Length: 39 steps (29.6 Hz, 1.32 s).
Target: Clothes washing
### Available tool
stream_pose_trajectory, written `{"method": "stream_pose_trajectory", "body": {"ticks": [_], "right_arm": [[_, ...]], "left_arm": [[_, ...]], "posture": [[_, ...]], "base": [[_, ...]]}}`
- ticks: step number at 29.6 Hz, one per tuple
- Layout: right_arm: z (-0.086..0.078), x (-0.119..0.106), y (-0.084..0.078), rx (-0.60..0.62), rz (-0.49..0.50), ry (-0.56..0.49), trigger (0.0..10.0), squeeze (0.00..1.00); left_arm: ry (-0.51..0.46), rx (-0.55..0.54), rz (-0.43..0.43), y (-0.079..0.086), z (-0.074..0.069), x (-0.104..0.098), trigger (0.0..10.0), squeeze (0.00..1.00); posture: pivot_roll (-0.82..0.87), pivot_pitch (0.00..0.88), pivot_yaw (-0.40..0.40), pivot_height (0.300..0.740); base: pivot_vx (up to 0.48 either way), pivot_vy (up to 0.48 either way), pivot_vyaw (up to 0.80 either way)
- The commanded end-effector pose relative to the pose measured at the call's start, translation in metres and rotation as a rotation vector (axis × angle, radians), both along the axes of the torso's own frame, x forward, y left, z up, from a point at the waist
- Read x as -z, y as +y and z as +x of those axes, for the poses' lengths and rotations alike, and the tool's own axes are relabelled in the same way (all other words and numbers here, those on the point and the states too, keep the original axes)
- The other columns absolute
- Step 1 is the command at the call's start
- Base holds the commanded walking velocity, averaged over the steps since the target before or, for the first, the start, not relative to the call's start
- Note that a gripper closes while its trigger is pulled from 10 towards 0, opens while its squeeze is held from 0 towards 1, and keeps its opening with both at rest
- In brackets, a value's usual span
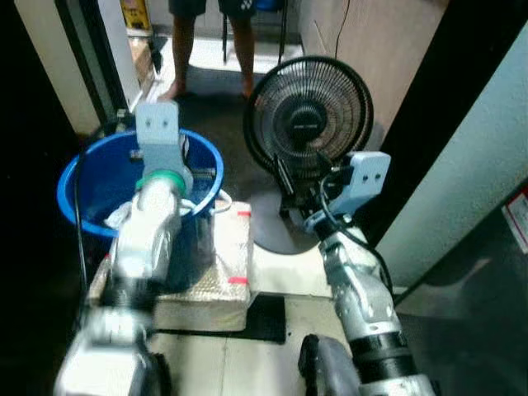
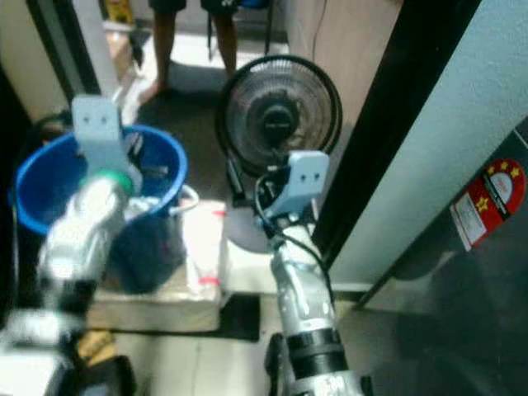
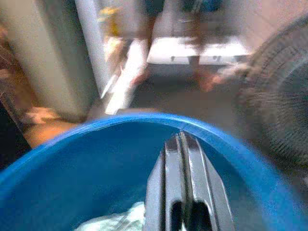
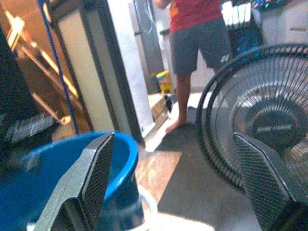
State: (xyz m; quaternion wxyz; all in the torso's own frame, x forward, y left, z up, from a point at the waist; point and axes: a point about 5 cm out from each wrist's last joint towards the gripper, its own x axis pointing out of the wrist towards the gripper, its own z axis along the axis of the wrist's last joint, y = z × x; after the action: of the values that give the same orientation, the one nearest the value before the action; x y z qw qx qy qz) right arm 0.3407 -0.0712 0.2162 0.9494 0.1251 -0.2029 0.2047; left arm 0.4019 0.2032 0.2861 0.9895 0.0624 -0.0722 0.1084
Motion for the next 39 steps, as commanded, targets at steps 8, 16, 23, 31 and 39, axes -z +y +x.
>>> {"method": "stream_pose_trajectory", "body": {"ticks": [8,16,23,31,39], "right_arm": [[0.001,0.027,0.002,-0.003,-0.034,0.101,10.0,0.0],[0.001,0.028,0.001,0.001,-0.037,0.103,10.0,0.0],[0.002,0.029,0.001,0.001,-0.044,0.102,10.0,0.0],[0.001,0.028,0.001,0.005,-0.041,0.098,10.0,0.0],[0.001,0.028,0.0,0.011,-0.04,0.093,10.0,0.0]], "left_arm": [[0.199,-0.231,0.058,0.059,-0.003,0.042,10.0,0.0],[0.34,-0.027,0.1,0.039,-0.006,0.086,10.0,0.0],[0.473,0.039,0.084,0.012,-0.013,0.136,10.0,0.0],[0.515,0.07,0.076,-0.004,-0.021,0.158,10.0,0.0],[0.439,0.085,0.025,-0.012,-0.018,0.147,10.0,0.16]], "posture": [[0.09,0.229,-0.039,0.473],[0.09,0.227,-0.042,0.473],[0.08,0.22,-0.041,0.473],[0.08,0.215,-0.035,0.473],[0.08,0.206,-0.032,0.473]], "base": [[0.0,0.0,0.0],[0.0,0.0,0.0],[0.0,0.0,0.0],[0.0,0.0,0.0],[0.0,0.0,0.0]]}}
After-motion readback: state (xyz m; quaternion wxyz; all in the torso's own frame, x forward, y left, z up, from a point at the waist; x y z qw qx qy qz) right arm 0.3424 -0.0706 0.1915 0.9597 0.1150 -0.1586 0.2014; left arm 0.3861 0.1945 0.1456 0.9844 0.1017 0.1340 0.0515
